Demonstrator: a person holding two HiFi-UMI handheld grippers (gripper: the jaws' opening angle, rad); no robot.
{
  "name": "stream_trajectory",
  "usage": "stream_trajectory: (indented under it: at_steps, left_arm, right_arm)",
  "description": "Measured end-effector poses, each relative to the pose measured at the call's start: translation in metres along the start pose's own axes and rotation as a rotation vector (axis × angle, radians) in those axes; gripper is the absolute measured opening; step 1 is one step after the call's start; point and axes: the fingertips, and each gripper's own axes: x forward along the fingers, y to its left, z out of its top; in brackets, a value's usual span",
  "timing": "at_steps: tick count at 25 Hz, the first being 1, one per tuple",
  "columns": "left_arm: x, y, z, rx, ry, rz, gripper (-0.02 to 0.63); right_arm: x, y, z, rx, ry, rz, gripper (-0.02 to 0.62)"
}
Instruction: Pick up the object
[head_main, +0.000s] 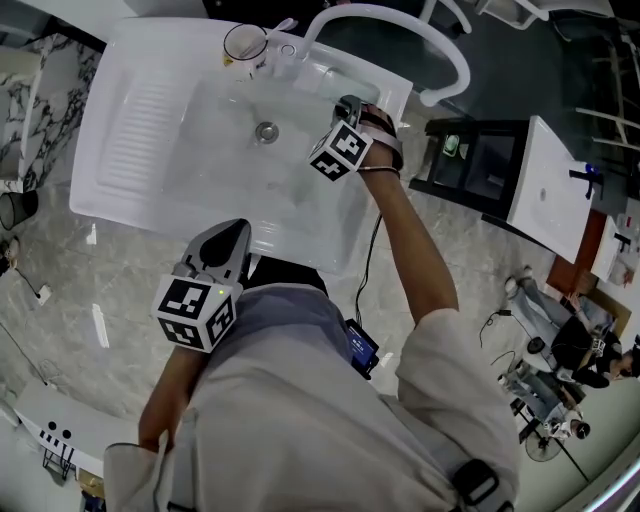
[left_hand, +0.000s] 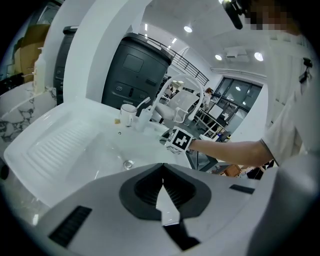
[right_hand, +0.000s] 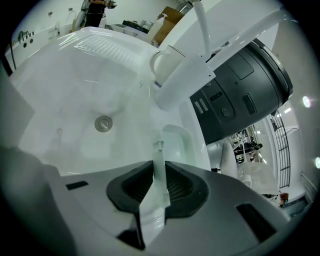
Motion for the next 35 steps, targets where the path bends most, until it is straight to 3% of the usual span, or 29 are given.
stream_trajectory:
  at_steps: [22,27,35]
  left_arm:
    - [-0.007,0.006,0.000,-0.014,-0.006,-0.051,0.000]
    - [-0.009,0.005,0.000,0.032,-0.010,-0.042,0.000]
    - [-0.012,0.005,-0.001,-0.012,-0.013,-0.063,0.000]
  right_arm:
    - [-0.015,0.012,-0.002,0.072,0.025,0.020,0.071]
    - [-0.019,0.015,-0.002,0.080,0.028,0.020,0.071]
    - [-0.026,0.020,-0.003,0.085,0.036,0.030,0.071]
